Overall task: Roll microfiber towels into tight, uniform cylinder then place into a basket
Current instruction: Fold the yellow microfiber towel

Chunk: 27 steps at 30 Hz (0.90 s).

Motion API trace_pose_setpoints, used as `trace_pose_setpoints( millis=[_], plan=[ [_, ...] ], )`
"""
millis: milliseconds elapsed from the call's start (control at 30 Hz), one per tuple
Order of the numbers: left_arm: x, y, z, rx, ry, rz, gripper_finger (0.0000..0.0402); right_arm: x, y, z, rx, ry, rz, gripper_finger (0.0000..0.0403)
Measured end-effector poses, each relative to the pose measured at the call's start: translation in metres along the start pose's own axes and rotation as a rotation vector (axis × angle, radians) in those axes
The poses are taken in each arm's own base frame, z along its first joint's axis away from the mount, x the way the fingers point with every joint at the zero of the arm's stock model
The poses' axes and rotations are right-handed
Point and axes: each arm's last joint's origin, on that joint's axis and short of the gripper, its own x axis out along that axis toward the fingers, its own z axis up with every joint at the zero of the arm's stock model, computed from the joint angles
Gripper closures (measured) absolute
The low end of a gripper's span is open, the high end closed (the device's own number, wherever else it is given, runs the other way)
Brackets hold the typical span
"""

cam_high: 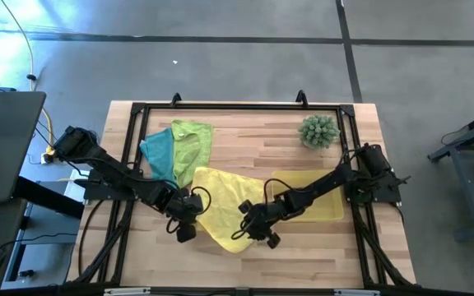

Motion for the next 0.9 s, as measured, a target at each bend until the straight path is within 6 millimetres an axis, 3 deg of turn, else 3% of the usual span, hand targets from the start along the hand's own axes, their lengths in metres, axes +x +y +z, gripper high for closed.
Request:
trace_pose_setpoints(
  millis=[300, 500, 600, 767, 900],
  plan=[
    [0.000, -0.004, -0.003, -0.021, 0.002, -0.009, 0.0401, -0.002, -0.009, 0.008, 0.103, 0.006, -0.098, 0.0249],
    [-0.001, -0.011, -0.011, -0.049, 0.017, -0.023, 0.0401, -0.008, -0.015, 0.039, 0.182, 0.044, -0.165, 0.0249],
    [-0.001, -0.014, -0.014, -0.036, 0.013, -0.021, 0.0401, -0.003, -0.007, 0.059, 0.168, 0.011, -0.166, 0.0249],
    [-0.001, -0.017, -0.018, -0.035, 0.000, -0.012, 0.0401, 0.019, 0.016, 0.056, 0.261, 0.213, -0.077, 0.0249],
    [-0.001, -0.018, -0.019, -0.029, 0.001, -0.014, 0.0401, 0.019, 0.029, 0.077, 0.325, 0.201, -0.061, 0.0249]
  ],
)
